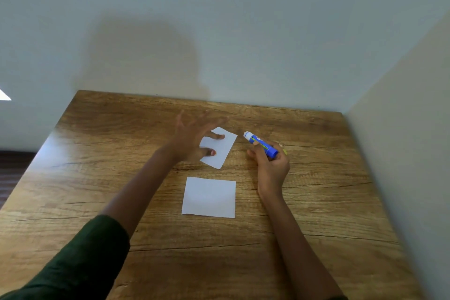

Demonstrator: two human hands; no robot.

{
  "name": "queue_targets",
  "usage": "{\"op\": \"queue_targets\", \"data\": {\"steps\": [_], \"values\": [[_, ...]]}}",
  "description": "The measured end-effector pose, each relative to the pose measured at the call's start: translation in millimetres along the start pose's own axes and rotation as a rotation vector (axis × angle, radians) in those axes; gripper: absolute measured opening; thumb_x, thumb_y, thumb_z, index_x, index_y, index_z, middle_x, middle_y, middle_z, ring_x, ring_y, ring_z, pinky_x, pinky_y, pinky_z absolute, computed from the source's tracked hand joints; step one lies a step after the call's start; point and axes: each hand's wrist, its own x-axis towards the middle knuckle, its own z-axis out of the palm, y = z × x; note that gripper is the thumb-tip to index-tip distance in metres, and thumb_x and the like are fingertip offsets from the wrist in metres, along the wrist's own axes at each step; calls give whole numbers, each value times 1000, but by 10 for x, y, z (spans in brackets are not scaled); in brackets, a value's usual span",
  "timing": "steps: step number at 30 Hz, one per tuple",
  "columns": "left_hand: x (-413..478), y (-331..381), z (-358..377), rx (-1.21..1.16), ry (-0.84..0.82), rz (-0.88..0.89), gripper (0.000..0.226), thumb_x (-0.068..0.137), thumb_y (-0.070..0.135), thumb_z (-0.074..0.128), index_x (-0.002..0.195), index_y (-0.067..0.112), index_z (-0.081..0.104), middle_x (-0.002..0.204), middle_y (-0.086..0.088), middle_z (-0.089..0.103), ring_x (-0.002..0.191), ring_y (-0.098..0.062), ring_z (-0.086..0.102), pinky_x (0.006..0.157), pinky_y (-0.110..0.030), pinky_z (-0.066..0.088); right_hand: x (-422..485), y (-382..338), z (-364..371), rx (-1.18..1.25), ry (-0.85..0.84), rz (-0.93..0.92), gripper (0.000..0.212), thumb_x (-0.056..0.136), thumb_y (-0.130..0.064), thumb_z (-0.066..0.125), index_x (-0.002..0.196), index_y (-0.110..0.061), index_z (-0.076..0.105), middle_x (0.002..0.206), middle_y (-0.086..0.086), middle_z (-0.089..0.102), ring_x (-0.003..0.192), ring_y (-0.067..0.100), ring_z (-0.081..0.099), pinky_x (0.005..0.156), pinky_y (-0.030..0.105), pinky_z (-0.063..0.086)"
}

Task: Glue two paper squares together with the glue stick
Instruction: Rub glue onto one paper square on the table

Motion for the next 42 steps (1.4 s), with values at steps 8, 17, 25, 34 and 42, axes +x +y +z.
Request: {"op": "queue_targets", "data": {"steps": [8,17,25,34,42], "values": [[-67,487,149,164,247,-325,102,70,66,60,146,41,-3,128,9,60,142,-21,21,105,-66,-13,15,70,-56,-127,-136,-84,12,73,-16,73,68,-18,63,65,18,62,60,24,61,60,32,51],[-136,348,180,0,350,-353,89,74,60,61,147,39,13,97,15,71,137,-16,29,107,-63,-14,12,106,-76,-329,-403,-180,5,69,-15,67,66,-12,64,57,23,59,48,37,53,48,33,44],[-221,328,261,-133,324,-410,104,65,63,66,147,37,7,105,19,69,138,-16,23,105,-63,-13,13,142,-67,-468,-493,-319,10,64,-12,68,63,-4,65,49,-10,51,46,5,45,47,13,34],[-271,299,376,-254,386,-441,101,60,62,70,144,40,19,103,22,68,140,-14,19,107,-59,-11,7,164,-44,-526,-519,-396,6,64,-13,69,65,-8,66,53,-9,54,49,7,49,48,9,34],[-282,299,363,-246,389,-426,95,62,61,69,142,40,22,105,21,67,141,-16,18,108,-59,-9,6,170,-36,-538,-440,-439,15,64,-16,69,67,-2,65,54,6,56,50,12,48,45,13,34]]}}
